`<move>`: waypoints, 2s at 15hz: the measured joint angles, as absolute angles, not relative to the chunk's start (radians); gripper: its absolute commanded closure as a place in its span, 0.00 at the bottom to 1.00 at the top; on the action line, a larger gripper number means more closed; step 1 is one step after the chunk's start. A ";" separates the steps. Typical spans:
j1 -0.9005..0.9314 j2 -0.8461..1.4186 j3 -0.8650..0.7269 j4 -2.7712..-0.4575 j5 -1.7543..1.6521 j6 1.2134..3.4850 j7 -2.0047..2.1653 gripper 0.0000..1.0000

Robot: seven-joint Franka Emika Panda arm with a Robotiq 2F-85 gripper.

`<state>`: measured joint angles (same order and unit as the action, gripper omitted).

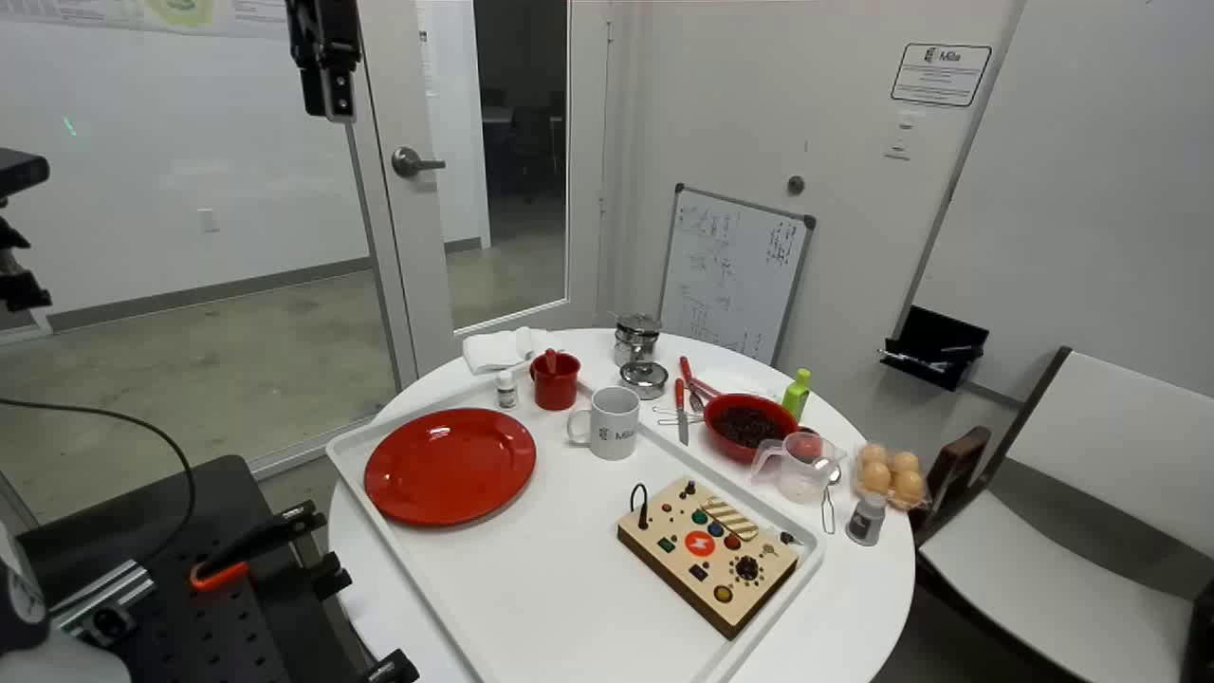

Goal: Tip the white mug over

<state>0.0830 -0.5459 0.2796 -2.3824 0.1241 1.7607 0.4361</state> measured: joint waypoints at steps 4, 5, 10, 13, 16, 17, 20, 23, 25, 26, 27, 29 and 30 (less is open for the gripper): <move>0.083 -0.540 0.280 -2.381 0.117 1.773 0.436 0.00; 0.083 -0.529 0.282 -2.378 0.110 1.792 0.436 0.00; 0.082 -0.429 0.288 -2.344 0.098 1.866 0.438 0.00; 0.084 -0.439 0.287 -2.345 0.098 1.865 0.438 0.00; 0.084 -0.433 0.286 -2.345 0.101 1.882 0.457 0.00; 0.083 -0.421 0.288 -2.343 0.101 1.900 0.474 0.00; 0.075 -0.332 0.289 -2.328 0.077 2.016 0.500 0.00; 0.053 -0.180 0.286 -2.277 -0.031 2.123 0.540 0.00; 0.044 -0.063 0.271 -2.224 -0.110 2.154 0.589 0.00; 0.045 -0.003 0.258 -2.193 -0.142 2.159 0.615 0.00; 0.049 0.052 0.243 -2.162 -0.160 2.160 0.636 0.00; 0.062 0.150 0.210 -2.103 -0.149 2.175 0.653 0.00; 0.069 0.190 0.197 -2.076 -0.128 2.185 0.654 0.00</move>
<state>0.0691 0.1902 0.1968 -2.0763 -0.1284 2.1852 0.6535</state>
